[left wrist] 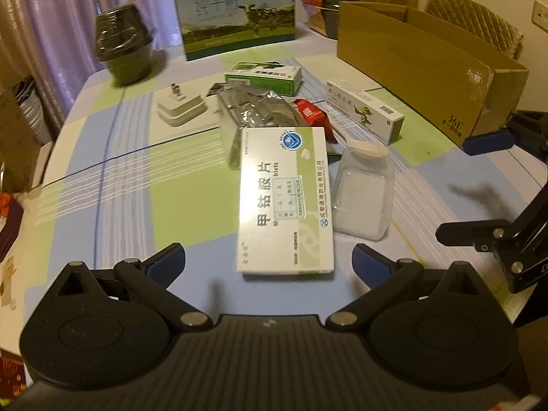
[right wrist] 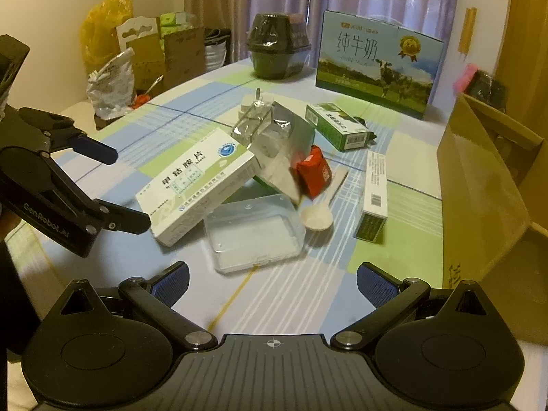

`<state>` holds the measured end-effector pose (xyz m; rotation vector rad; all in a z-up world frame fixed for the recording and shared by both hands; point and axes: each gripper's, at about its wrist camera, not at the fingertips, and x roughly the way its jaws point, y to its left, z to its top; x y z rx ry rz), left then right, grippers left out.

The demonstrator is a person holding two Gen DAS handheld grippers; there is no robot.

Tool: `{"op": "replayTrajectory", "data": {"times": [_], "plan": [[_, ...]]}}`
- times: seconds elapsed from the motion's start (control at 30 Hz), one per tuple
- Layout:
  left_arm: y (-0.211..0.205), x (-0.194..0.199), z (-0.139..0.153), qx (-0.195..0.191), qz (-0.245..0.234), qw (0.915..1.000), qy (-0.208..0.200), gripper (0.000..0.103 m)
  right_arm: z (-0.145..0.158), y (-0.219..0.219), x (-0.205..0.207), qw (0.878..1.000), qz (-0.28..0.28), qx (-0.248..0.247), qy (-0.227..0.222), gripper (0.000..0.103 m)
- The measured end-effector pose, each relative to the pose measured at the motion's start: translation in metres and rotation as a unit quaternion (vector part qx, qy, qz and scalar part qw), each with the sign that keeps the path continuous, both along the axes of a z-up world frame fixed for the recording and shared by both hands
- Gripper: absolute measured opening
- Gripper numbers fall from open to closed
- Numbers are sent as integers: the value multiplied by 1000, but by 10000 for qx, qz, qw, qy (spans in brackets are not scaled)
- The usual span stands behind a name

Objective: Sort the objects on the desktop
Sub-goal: 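Grasp the white medicine box with the left gripper while the right gripper grasps the clear container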

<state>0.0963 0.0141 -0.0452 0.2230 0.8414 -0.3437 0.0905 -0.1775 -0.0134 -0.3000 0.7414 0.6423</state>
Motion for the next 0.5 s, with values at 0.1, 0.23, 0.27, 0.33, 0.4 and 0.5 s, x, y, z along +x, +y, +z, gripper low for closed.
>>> {"op": "replayTrajectory", "data": {"times": [0.1,0.23,0.27,0.33,0.4,0.5], "plan": [[-5,9,-6,37,-170,9998,89,101,-5,-1,7,10000,-18,-12,48,101],[-10,20,-12,55,-349,9993,90,97,-11,0,15,9999,45,-27,120,101],[-11,23,-13,76,-366,9993,71,96,-13,1,17,9999,68,-39,131,101],[-12,28,-16,74,-403,9991,78,91,-16,4,20,9998,116,-31,146,101],[-12,33,-18,-6,-424,9989,195,83,-19,8,24,9998,156,-31,152,101],[-8,37,-18,-117,-320,9989,320,68,-22,14,28,9995,266,-7,141,101]]}}
